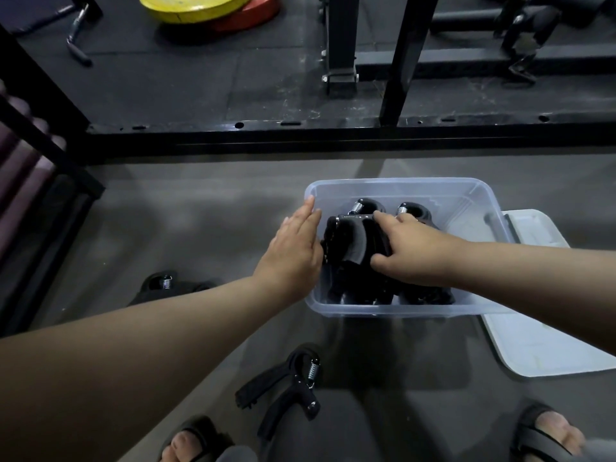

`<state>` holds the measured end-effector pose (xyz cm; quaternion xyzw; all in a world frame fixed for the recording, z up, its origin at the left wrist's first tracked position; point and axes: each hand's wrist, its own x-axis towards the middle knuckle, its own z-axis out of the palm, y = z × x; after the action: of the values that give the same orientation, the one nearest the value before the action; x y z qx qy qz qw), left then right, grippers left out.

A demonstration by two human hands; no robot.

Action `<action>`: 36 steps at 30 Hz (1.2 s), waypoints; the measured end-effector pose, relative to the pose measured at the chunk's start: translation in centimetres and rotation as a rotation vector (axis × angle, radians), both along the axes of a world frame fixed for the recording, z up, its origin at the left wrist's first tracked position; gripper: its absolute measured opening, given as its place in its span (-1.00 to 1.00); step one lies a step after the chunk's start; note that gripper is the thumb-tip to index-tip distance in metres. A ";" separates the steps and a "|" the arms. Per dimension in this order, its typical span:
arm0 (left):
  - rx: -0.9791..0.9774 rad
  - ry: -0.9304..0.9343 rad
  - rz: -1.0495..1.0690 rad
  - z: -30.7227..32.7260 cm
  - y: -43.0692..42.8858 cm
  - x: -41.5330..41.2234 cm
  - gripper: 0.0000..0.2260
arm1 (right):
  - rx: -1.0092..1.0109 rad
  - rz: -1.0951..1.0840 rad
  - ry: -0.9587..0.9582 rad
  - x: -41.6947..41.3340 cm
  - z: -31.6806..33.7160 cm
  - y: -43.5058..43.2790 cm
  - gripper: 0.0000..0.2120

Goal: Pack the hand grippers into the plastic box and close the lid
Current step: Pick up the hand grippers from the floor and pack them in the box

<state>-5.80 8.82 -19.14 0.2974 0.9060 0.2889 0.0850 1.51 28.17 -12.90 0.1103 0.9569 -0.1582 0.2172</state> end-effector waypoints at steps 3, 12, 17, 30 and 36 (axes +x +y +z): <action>0.002 -0.010 -0.003 -0.1 0.0 -0.1 -0.52 | -0.017 0.040 -0.021 0.5 0.0 0.1 -0.14; 0.013 -0.027 -0.002 -0.1 -0.1 -0.1 -0.51 | -0.040 0.062 0.069 0.7 -1.4 0.9 -0.16; 0.021 -0.023 -0.014 -0.1 -0.2 -0.1 -0.51 | 0.160 0.120 0.120 0.8 -0.4 -0.1 -0.31; -0.038 0.015 -0.162 -0.6 -2.1 -0.9 -0.48 | 0.097 0.286 0.454 -1.0 0.7 -3.2 -0.67; -0.102 0.133 -0.238 -1.5 -5.4 -0.8 -0.45 | 0.074 0.419 0.499 -3.0 -1.4 -6.5 -0.52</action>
<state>-6.56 3.47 -20.64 0.4165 0.8816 0.2098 0.0734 -1.54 21.67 -14.29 -0.1232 0.9876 -0.0975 -0.0004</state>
